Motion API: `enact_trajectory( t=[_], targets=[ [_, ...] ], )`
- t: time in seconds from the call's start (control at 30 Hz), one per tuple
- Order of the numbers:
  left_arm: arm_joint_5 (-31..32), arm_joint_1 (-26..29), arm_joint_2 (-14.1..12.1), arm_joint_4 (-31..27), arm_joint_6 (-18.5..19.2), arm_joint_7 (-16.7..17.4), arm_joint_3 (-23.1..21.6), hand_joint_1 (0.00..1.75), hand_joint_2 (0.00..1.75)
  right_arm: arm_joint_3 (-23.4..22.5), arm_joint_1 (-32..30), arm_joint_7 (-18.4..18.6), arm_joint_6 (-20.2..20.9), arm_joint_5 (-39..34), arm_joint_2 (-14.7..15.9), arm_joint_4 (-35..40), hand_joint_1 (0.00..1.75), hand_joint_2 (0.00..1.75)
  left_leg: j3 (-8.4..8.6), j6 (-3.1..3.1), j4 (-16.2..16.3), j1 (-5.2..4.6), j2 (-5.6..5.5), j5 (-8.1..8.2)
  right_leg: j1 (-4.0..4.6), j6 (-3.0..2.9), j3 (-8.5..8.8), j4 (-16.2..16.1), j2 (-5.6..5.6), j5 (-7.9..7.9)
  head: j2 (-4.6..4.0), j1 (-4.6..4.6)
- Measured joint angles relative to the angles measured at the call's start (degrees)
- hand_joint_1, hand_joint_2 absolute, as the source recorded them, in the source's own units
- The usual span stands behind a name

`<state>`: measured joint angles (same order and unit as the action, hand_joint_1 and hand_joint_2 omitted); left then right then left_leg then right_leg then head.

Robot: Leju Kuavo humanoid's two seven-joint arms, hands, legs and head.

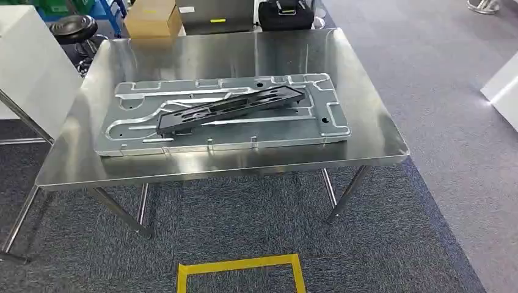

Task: Take the parts from the cabinet and place them on the table.

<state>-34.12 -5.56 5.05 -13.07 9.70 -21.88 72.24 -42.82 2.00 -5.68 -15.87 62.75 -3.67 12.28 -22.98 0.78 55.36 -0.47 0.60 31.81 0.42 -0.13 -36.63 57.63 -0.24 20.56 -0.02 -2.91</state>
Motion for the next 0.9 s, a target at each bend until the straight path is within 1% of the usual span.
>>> enact_trajectory(
  t=[0.03, 0.07, 0.1, 0.13, 0.17, 0.2, 0.23, 0.27, 0.3, 0.33, 0.37, 0.4, 0.43, 0.47, 0.53, 0.57, 0.6, 0.63, 0.67, 0.7, 0.73, 0.77, 0.8, 0.83, 0.87, 0.9],
  targets=[
    [0.0, 0.1, -0.2, 0.0, -0.2, 0.4, 0.1, 0.00, 0.00, 0.4, 0.1, -0.3, -0.1, 0.5, -0.3, 0.0, 0.00, 0.00, -0.22, 0.36, -0.1, -0.08, 0.07, -0.57, 0.01, 0.39, -0.01, -0.3, 0.06, -0.63, 0.00, 0.00],
    [0.0, 0.3, -0.3, 0.0, -0.3, 0.7, 0.2, 0.00, 0.00, 0.7, 0.0, -0.4, -0.2, 0.9, -0.6, -0.2, 0.00, 0.00, -0.97, 0.64, -0.7, 0.35, 0.29, -1.82, 0.17, 0.66, -0.29, -0.1, 0.23, -0.92, 0.00, 0.00],
    [-0.1, 0.2, -0.6, 0.0, -0.8, 0.9, 0.3, 0.00, 0.00, 0.8, 0.1, -0.3, -0.3, 1.5, -0.9, -0.4, 0.00, 0.00, -1.74, 1.08, -0.5, 0.38, 0.55, -2.52, -0.13, 0.97, -0.99, 1.0, 0.28, 1.81, 0.00, 0.00],
    [-0.1, 0.2, -0.8, 0.0, -1.3, 1.1, 0.7, 0.00, 0.00, 1.2, 0.2, -0.2, -0.2, 2.3, -1.5, -0.5, 0.00, 0.00, -2.77, 1.44, -0.5, 0.43, 0.50, -3.30, -0.32, 1.28, -1.82, 4.1, 0.26, 6.28, 0.00, 0.00],
    [-0.1, 0.2, -0.8, 0.0, -1.9, 1.4, 1.2, 0.00, 0.00, 1.7, 0.3, 0.4, 0.3, 2.9, -1.8, -0.7, 0.00, 0.00, -3.75, 1.51, -0.4, 0.37, 0.48, -4.05, -0.54, 1.52, -2.71, 8.2, 0.26, 10.20, 0.00, 0.02],
    [-0.1, 0.3, -0.8, 0.0, -2.5, 1.5, 1.8, 0.00, 0.00, 2.2, 0.5, 0.9, 0.8, 3.4, -1.9, -0.7, 0.00, 0.00, -4.73, 1.48, -0.4, 0.33, 0.52, -4.76, -0.70, 1.71, -3.45, 12.6, 0.25, 12.89, 0.00, 0.02],
    [-0.1, 0.4, -0.9, 0.0, -3.0, 1.7, 2.3, 0.00, 0.00, 2.5, 0.7, 1.2, 1.3, 3.5, -2.1, -0.8, 0.00, 0.00, -5.86, 1.35, -0.2, 0.30, 0.59, -5.52, -0.83, 1.88, -3.83, 16.4, 0.25, 13.66, 0.00, 0.00],
    [-0.1, 0.4, -0.9, 0.0, -3.4, 1.9, 2.6, 0.00, 0.00, 2.7, 0.9, 2.1, 2.1, 3.7, -2.1, -0.9, 0.00, 0.00, -6.87, 1.19, 0.1, 0.32, 0.65, -6.20, -0.93, 1.99, -3.29, 18.0, 0.24, 12.42, 0.00, 0.00],
    [-0.1, 0.3, -0.9, 0.0, -3.7, 1.9, 2.8, 0.00, 0.00, 2.9, 1.0, 3.0, 2.8, 4.0, -2.2, -0.9, 0.00, 0.00, -8.03, 1.04, 0.5, 0.35, 0.69, -6.80, -1.06, 2.00, -1.47, 17.0, 0.24, 10.05, 0.00, 0.00],
    [-0.1, 0.3, -0.9, 0.0, -3.9, 1.9, 3.1, 0.00, 0.00, 3.2, 1.0, 3.8, 3.5, 4.2, -2.2, -0.9, 0.00, 0.00, -9.13, 0.90, 0.9, 0.36, 0.69, -7.29, -1.14, 1.89, 1.51, 13.9, 0.24, 7.78, 0.00, 0.00],
    [-0.1, 0.3, -0.8, 0.0, -4.1, 1.9, 3.3, 0.00, 0.00, 3.4, 1.0, 4.8, 4.1, 4.4, -2.2, -0.9, 0.00, 0.00, -10.11, 0.71, 1.4, 0.38, 0.65, -7.71, -1.14, 1.59, 5.42, 8.9, 0.27, 6.87, 0.00, 0.00],
    [-0.1, 0.2, -0.8, 0.0, -4.2, 1.9, 3.5, 0.00, 0.00, 3.5, 1.3, 5.7, 4.6, 4.5, -2.2, -0.9, 0.00, 0.00, -10.55, 0.48, 1.9, 0.46, 0.65, -8.13, -1.08, 1.12, 9.52, 3.5, 0.39, 8.35, 0.00, 0.00],
    [-0.1, 0.2, -0.8, 0.0, -4.2, 1.8, 3.7, 0.00, 0.00, 3.7, 1.4, 7.0, 5.3, 4.9, -2.2, -0.9, 0.00, 0.00, -11.02, 0.14, 2.2, 0.14, 0.55, -8.40, -0.65, 0.84, 12.17, -1.4, 0.39, 10.20, 0.00, 0.00],
    [-0.1, 0.2, -0.9, 0.0, -4.3, 1.6, 3.9, 0.00, 0.00, 4.0, 1.5, 8.4, 6.1, 4.9, -2.2, -0.9, 0.00, 0.00, -11.26, -0.34, 2.2, 0.21, 0.71, -9.02, -0.60, 0.78, 12.20, -2.2, 0.39, 10.85, 0.00, 0.00],
    [-0.1, 0.2, -1.0, 0.0, -4.3, 1.4, 4.1, 0.00, 0.00, 4.0, 1.5, 10.7, 7.5, 4.1, -2.2, -0.9, 0.00, 0.00, -11.52, -1.06, 1.9, 0.46, 0.78, -10.12, -0.32, 0.17, 11.50, -2.1, 0.38, 10.03, 0.00, 0.00],
    [-0.1, 0.3, -1.3, 0.0, -4.4, 1.4, 4.2, 0.00, 0.00, 3.9, 1.4, 11.7, 8.1, 3.4, -2.4, -1.1, 0.00, 0.00, -11.95, -1.45, 2.1, 0.41, 0.58, -10.12, -0.84, -0.26, 10.91, -2.5, 0.12, 9.13, 0.00, 0.02],
    [-0.1, 0.4, -1.3, 0.0, -4.5, 1.4, 4.2, 0.00, 0.00, 3.8, 1.6, 12.4, 8.8, 2.6, -2.6, -1.2, 0.00, 0.00, -12.69, -1.65, 3.4, 0.66, 0.20, -7.75, -0.81, -0.67, 10.22, -2.5, -0.01, 8.42, 0.00, 0.00],
    [-0.1, 0.5, -1.4, 0.0, -4.6, 1.4, 4.2, 0.00, 0.00, 3.6, 1.6, 13.1, 9.5, 1.9, -2.5, -1.2, 0.00, 0.00, -13.77, -1.80, 6.3, 0.72, -0.01, -3.82, -0.78, -1.15, 9.32, -2.4, -0.09, 7.75, 0.00, 0.00],
    [-0.1, 0.5, -1.4, 0.0, -4.6, 1.4, 4.2, 0.00, 0.00, 3.2, 1.5, 13.4, 9.9, 1.5, -2.6, -1.2, 0.00, 0.00, -14.88, -2.02, 10.6, 0.81, -0.04, -0.08, -0.68, -1.24, 8.36, -2.3, -0.10, 7.04, 0.00, 0.00],
    [-0.1, 0.5, -1.5, 0.0, -4.6, 1.5, 4.2, 0.00, 0.00, 3.0, 1.5, 13.5, 10.2, 1.2, -2.7, -1.2, 0.00, 0.00, -16.00, -2.24, 15.2, 0.86, -0.05, 2.62, -0.55, -1.28, 7.35, -2.3, -0.09, 6.29, 0.00, -0.02],
    [-0.1, 0.5, -1.6, 0.0, -4.6, 1.5, 4.2, 0.00, 0.00, 2.9, 1.5, 13.6, 10.4, 1.0, -2.8, -1.2, 0.00, 0.00, -16.48, -2.42, 18.9, 0.88, -0.05, 3.66, -0.48, -1.27, 6.28, -2.1, -0.09, 5.56, 0.00, 0.00],
    [-0.1, 0.5, -1.6, 0.0, -4.6, 1.5, 4.2, 0.00, 0.00, 2.8, 1.6, 13.8, 10.7, 0.6, -2.9, -1.2, 0.00, 0.00, -15.99, -2.49, 20.3, 0.90, -0.05, 2.81, -0.46, -1.21, 5.22, -1.9, -0.09, 4.95, 0.00, 0.00],
    [-0.1, 0.5, -1.7, 0.0, -4.6, 1.5, 4.2, 0.00, 0.00, 2.6, 1.6, 14.2, 11.1, -0.2, -3.0, -1.2, 0.00, 0.00, -14.47, -2.47, 19.6, 0.93, -0.06, 0.72, -0.46, -1.10, 4.17, -1.5, -0.08, 4.38, 0.00, 0.00],
    [-0.1, 0.5, -1.8, 0.0, -4.6, 1.5, 4.2, 0.00, 0.00, 1.9, 1.6, 14.4, 11.9, -1.5, -3.2, -1.2, 0.00, 0.00, -11.64, -2.36, 16.5, 0.94, -0.07, -1.90, -0.47, -0.92, 3.03, -1.1, -0.08, 3.82, 0.00, -0.02],
    [-0.1, 0.5, -1.8, 0.0, -4.5, 1.5, 4.2, 0.00, 0.00, 1.2, 1.6, 14.6, 12.7, -2.7, -3.4, -1.2, 0.00, 0.00, -8.30, -2.17, 12.2, 0.96, -0.06, -3.24, -0.48, -0.75, 2.06, -0.6, -0.08, 3.42, 0.00, 0.00],
    [-0.1, 0.4, -1.8, 0.0, -4.4, 1.5, 4.0, 0.00, 0.00, 0.5, 1.8, 14.8, 13.2, -3.7, -3.5, -1.2, 0.00, 0.00, -4.32, -1.88, 6.9, 0.95, -0.07, -2.69, -0.48, -0.53, 1.42, 0.0, -0.07, 3.01, 0.00, -0.02]
  ],
)
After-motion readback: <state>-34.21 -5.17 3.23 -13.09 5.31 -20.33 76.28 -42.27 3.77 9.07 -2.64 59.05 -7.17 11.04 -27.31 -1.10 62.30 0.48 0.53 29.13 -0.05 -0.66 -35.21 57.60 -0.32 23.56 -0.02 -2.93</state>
